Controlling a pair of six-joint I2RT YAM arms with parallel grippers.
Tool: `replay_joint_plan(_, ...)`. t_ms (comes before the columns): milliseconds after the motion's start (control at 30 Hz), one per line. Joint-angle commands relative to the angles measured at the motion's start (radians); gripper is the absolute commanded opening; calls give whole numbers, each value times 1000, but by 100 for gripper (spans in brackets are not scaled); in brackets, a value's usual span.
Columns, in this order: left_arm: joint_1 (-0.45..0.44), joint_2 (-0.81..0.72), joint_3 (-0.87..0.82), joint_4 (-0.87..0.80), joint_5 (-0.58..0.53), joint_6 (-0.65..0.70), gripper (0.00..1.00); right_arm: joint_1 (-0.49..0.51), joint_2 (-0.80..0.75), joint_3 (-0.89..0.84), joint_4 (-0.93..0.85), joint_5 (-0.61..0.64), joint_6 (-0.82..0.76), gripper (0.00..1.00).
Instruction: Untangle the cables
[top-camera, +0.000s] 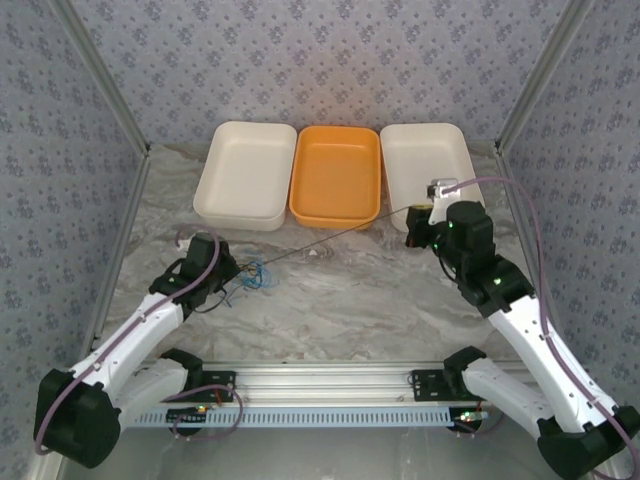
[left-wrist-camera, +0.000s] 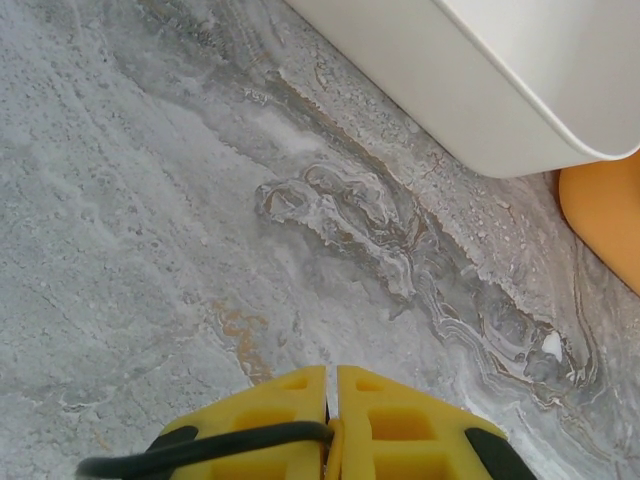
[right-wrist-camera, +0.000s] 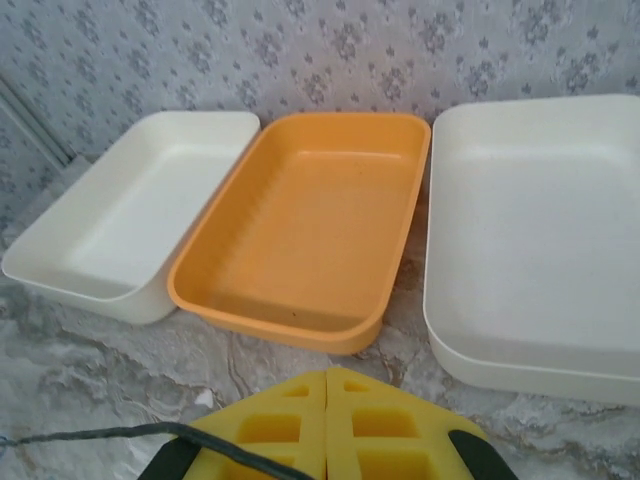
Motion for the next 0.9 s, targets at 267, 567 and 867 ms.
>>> replay_joint_plan(267, 30, 13, -32, -66, -111, 14, 0, -130, 4, 205, -105, 13, 59, 0)
replay_joint_plan(567, 38, -2, -48, 95, 71, 46, 0, -144, 81, 279, -127, -115, 76, 0)
replay_joint_plan(867, 41, -70, 39, -31, 1, 111, 13, -103, 17, 46, -134, -9, 136, 0)
